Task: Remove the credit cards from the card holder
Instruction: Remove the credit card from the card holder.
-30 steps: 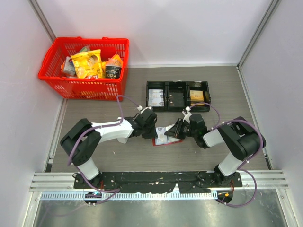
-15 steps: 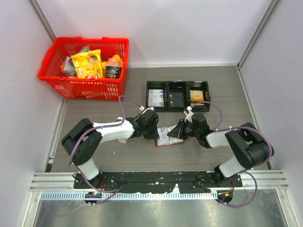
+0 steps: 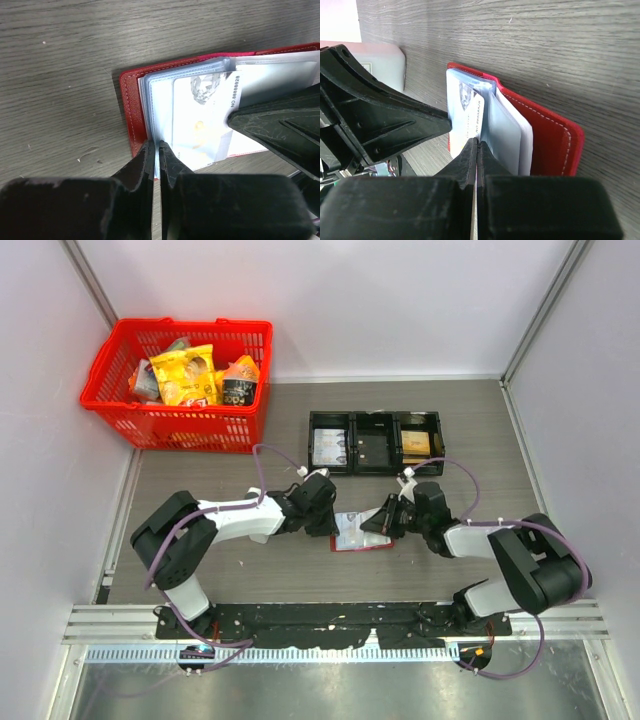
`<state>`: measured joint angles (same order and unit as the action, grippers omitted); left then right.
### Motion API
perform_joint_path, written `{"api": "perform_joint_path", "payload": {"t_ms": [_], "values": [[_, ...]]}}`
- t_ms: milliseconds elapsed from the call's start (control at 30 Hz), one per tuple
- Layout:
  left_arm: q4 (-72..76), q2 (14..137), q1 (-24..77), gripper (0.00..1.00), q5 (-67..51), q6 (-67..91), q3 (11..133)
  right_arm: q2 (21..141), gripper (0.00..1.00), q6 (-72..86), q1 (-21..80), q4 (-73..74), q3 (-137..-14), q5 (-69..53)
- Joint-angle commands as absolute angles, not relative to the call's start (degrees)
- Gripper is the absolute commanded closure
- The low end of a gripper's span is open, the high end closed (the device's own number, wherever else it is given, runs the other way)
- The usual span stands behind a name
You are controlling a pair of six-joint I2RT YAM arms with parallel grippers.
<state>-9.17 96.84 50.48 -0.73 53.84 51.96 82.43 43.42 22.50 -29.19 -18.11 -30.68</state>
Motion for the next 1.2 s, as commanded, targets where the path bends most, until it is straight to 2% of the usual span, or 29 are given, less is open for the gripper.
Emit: {"api": "perform_joint_path", "payload": {"t_ms": [0, 167, 333, 467, 533, 667, 767, 900, 1067, 1167], "values": [[-12.5, 98.5, 50.8, 1.00, -0.5, 52.8, 50.9, 78.0, 0.99, 41.5, 21.8, -24.5, -19.1, -29.0], [-12.5, 98.9, 50.9, 1.00, -0.5, 52.5, 51.0, 74.6, 0.99, 38.9, 21.8, -17.2, -21.2, -26.8], [-12.1, 99.1, 50.9, 1.00, -1.0, 52.1, 51.5, 77.4, 0.98, 39.5, 21.9, -19.1, -21.2, -28.6], [-12.0, 99.0, 51.0, 1.00, -1.2, 51.7, 51.7, 80.6, 0.91, 40.9, 21.7, -23.1, -20.2, -29.3], [-12.0, 99.1, 50.9, 1.00, -1.3, 51.5, 51.7, 82.0, 0.82, 40.9, 21.8, -24.1, -20.0, -29.3], [-12.0, 99.4, 50.9, 1.00, -1.7, 51.4, 51.8, 83.8, 0.74, 40.8, 21.8, -26.1, -18.9, -29.2], [-12.0, 99.7, 50.9, 1.00, -1.8, 51.5, 51.8, 85.3, 0.72, 40.5, 21.8, -27.7, -18.1, -29.6], [-12.0, 99.8, 50.9, 1.00, -1.8, 51.5, 51.8, 87.7, 0.73, 41.0, 21.7, -30.8, -17.3, -30.8], [-12.6, 99.1, 50.9, 1.00, -1.0, 51.9, 51.4, 85.8, 0.95, 41.7, 21.4, -31.6, -16.9, -31.8], [-12.6, 98.9, 50.9, 1.00, -0.5, 52.2, 51.2, 81.3, 0.99, 40.3, 19.9, -27.9, -17.2, -31.2]]}}
